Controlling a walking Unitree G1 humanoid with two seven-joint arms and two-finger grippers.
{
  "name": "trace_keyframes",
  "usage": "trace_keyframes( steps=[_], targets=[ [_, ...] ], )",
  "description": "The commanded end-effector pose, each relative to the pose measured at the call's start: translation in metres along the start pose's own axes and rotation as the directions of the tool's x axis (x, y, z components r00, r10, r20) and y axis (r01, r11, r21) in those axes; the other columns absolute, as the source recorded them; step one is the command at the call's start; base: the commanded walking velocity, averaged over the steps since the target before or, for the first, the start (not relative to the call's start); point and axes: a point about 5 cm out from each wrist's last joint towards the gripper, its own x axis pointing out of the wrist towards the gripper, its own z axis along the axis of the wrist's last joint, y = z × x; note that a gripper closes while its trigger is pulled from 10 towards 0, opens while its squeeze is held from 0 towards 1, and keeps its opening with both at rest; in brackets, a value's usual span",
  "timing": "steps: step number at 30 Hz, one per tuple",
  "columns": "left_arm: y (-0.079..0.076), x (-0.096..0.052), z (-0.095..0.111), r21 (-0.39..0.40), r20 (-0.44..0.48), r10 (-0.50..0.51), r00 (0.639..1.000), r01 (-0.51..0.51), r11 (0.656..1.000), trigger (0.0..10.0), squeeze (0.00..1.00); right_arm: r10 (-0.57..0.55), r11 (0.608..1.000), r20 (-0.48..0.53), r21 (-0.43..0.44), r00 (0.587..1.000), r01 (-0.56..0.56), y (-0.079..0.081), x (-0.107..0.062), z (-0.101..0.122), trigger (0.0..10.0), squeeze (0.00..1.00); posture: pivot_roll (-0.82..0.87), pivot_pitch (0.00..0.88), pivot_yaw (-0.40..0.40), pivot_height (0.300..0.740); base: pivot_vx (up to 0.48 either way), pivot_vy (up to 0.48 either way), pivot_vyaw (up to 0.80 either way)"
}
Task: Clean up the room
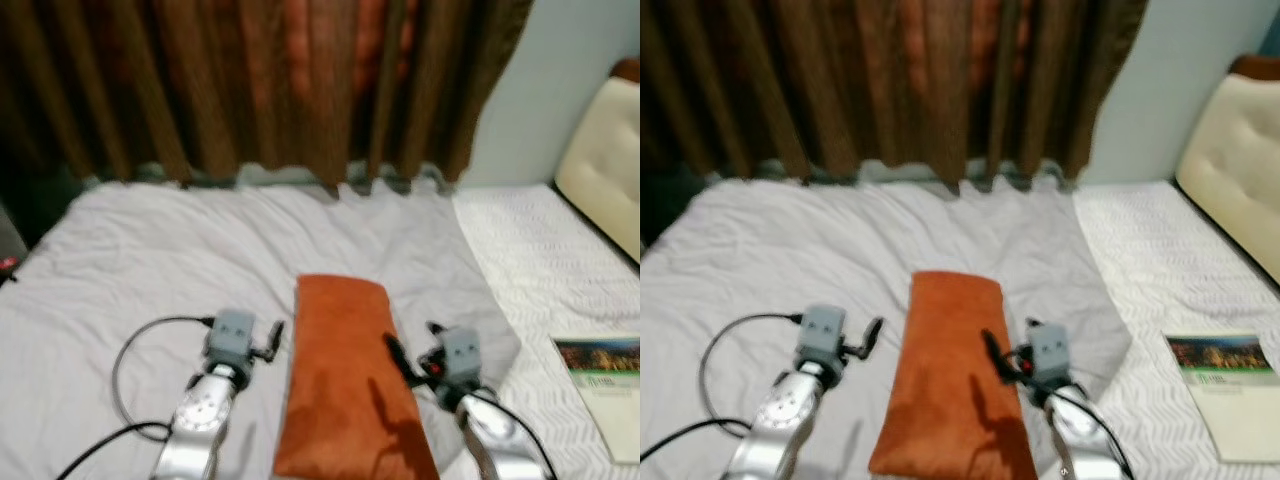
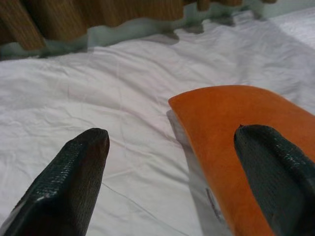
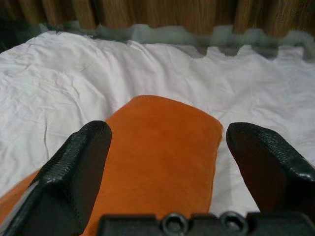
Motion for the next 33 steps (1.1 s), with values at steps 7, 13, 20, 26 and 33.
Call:
trace_keyframes(
  steps=[7, 13, 20, 26, 33],
  targets=[
    [0.001, 0.025, -0.014, -0.245, -0.199, -0.102, 0.975, 0.051, 0.968, 10.0, 0.00, -0.144, 0.961, -0.157, 0.215, 0.977, 0.176, -0.023, 0.014, -0.010, 10.0, 0.00, 0.05, 0.100, 0.023, 0.740, 0.000, 0.000, 0.00],
    [0.037, 0.051, 0.013, -0.519, -0.211, -0.121, 0.970, -0.006, 0.855, 10.0, 0.00, -0.225, 0.871, -0.237, 0.386, 0.945, 0.304, -0.040, 0.033, -0.002, 10.0, 0.00, 0.07, 0.261, 0.050, 0.740, 0.000, 0.000, 0.00],
    [0.080, 0.065, 0.078, -0.574, -0.065, -0.100, 0.993, 0.045, 0.818, 10.0, 0.00, -0.251, 0.754, -0.201, 0.573, 0.947, 0.321, -0.043, 0.054, 0.024, 10.0, 0.00, 0.08, 0.383, 0.076, 0.740, 0.000, 0.000, 0.00],
    [0.083, 0.063, 0.066, -0.722, -0.141, -0.131, 0.981, -0.012, 0.692, 10.0, 0.00, -0.225, 0.719, -0.190, 0.629, 0.956, 0.295, -0.043, 0.061, 0.035, 10.0, 0.00, 0.10, 0.393, 0.060, 0.740, 0.000, 0.000, 0.00],
    [0.051, 0.066, 0.049, -0.766, -0.168, -0.223, 0.960, 0.015, 0.642, 10.0, 0.00, -0.157, 0.717, -0.200, 0.651, 0.967, 0.251, -0.040, 0.063, 0.036, 10.0, 0.00, 0.08, 0.397, 0.038, 0.740, 0.000, 0.000, 0.00]
  ],
)
